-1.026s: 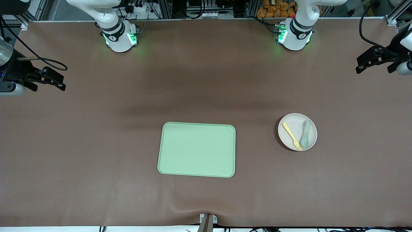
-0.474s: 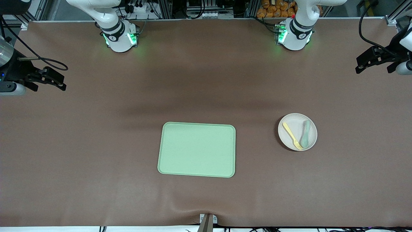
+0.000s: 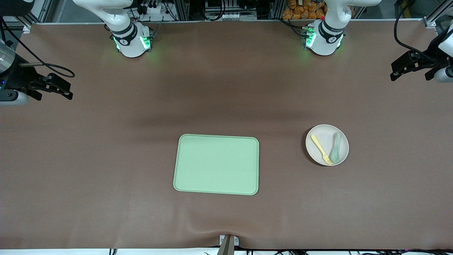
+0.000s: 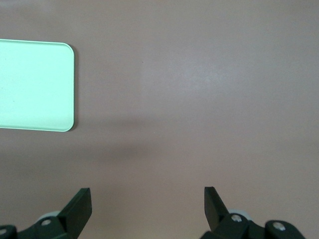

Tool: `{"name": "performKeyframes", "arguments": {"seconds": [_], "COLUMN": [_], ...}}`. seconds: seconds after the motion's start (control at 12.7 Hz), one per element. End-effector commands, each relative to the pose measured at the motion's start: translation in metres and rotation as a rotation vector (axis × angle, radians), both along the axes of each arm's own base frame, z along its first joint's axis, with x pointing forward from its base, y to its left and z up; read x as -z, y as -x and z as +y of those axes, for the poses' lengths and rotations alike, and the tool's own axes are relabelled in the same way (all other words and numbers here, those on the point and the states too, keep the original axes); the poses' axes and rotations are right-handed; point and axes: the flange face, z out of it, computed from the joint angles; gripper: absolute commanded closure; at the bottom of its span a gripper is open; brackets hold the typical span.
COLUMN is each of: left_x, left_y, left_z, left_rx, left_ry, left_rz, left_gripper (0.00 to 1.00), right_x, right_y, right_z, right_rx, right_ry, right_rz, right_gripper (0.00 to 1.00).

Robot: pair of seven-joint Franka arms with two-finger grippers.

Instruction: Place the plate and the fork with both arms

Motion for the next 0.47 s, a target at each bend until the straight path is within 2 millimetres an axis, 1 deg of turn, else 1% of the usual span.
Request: {"name": "performKeyframes", "arguments": {"seconds": [0.0, 0.24, 0.32, 0.39], "left_x": [-0.004, -0.001, 0.003, 0.014], "left_y": [-0.002, -0.002, -0.003, -0.007], "left_z": [-0.001, -0.001, -0.001, 0.002], "left_rx": [0.000, 0.000, -0.006, -0.014], "left_ry": [-0.013, -0.013, -0.014, -0.015], "left_rz": [-0.002, 0.005, 0.013, 0.029], "left_gripper": [0.00, 0.00, 0.00, 0.00], "right_x": [0.005, 0.006, 0.006, 0.008], "right_y": [-0.001, -0.001, -0.001, -0.002], "right_z": [0.004, 0.004, 0.004, 0.004], "right_rx": [0.009, 0.009, 0.009, 0.009], "right_ry": [-0.012, -0.014, -0.014, -0.013], "right_rz": [0.006, 0.009, 0.009, 0.013], "right_gripper": [0.00, 0.00, 0.00, 0.00]}}
